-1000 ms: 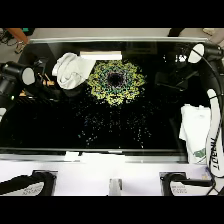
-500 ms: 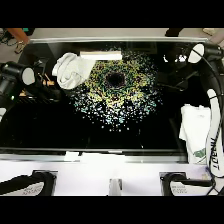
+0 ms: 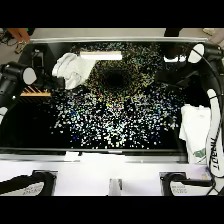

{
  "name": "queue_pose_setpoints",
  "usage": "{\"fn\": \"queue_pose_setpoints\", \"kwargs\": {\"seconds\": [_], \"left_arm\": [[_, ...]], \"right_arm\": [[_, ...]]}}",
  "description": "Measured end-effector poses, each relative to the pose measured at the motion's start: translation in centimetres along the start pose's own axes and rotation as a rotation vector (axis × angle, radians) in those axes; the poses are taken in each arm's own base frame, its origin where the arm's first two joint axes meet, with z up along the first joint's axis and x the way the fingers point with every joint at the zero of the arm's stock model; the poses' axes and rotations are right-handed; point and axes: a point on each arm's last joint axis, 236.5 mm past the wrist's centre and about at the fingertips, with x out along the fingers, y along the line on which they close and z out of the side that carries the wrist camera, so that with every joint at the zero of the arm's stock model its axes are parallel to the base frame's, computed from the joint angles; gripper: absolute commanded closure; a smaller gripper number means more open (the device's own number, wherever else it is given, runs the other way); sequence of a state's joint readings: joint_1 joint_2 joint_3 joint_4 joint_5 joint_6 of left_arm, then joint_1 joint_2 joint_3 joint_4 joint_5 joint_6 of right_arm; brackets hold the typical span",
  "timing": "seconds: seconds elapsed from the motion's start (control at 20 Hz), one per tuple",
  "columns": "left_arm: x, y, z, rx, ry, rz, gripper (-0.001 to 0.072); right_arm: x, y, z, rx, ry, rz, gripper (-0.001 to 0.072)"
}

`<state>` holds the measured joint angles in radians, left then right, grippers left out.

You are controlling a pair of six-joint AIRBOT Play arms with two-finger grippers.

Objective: Fold the shirts.

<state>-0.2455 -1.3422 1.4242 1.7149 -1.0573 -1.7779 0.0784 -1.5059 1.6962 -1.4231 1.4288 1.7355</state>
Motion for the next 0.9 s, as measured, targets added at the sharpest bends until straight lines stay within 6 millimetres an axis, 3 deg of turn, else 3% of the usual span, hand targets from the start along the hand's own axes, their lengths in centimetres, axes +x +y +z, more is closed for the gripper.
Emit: {"fn": "queue_pose_setpoints", "kwargs": {"seconds": [0.1,0.25,0.35,0.45,0.65,0.8,0.85,0.9], "left_arm": [[1.1,-0.3,2.5,-0.056,-0.085,-0.026,0.0003],[5.5,2.6,4.5,-0.181,-0.067,-0.002,-0.0013],[9.4,5.6,4.4,-0.301,0.022,0.005,-0.0013],[13.1,7.3,3.5,-0.440,0.113,-0.049,-0.0013],[18.7,7.0,1.9,-0.635,0.217,-0.193,-0.0013],[21.0,6.4,2.3,-0.693,0.200,-0.244,0.0009],[21.5,6.1,2.6,-0.693,0.184,-0.257,0.0185],[21.8,5.7,2.9,-0.691,0.174,-0.267,0.0603]], "right_arm": [[0.0,0.1,0.6,0.000,-0.027,0.005,0.0095],[0.1,0.5,1.1,0.011,-0.046,0.021,0.0095],[0.2,1.0,1.3,0.018,-0.052,0.042,0.0095],[0.2,1.4,1.3,0.025,-0.052,0.063,0.0095],[0.1,2.5,1.5,0.035,-0.055,0.108,0.0096],[0.0,3.1,1.7,0.042,-0.065,0.135,0.0096],[0.0,3.3,1.7,0.044,-0.064,0.141,0.0096],[0.0,3.4,1.7,0.045,-0.063,0.147,0.0097]]}}
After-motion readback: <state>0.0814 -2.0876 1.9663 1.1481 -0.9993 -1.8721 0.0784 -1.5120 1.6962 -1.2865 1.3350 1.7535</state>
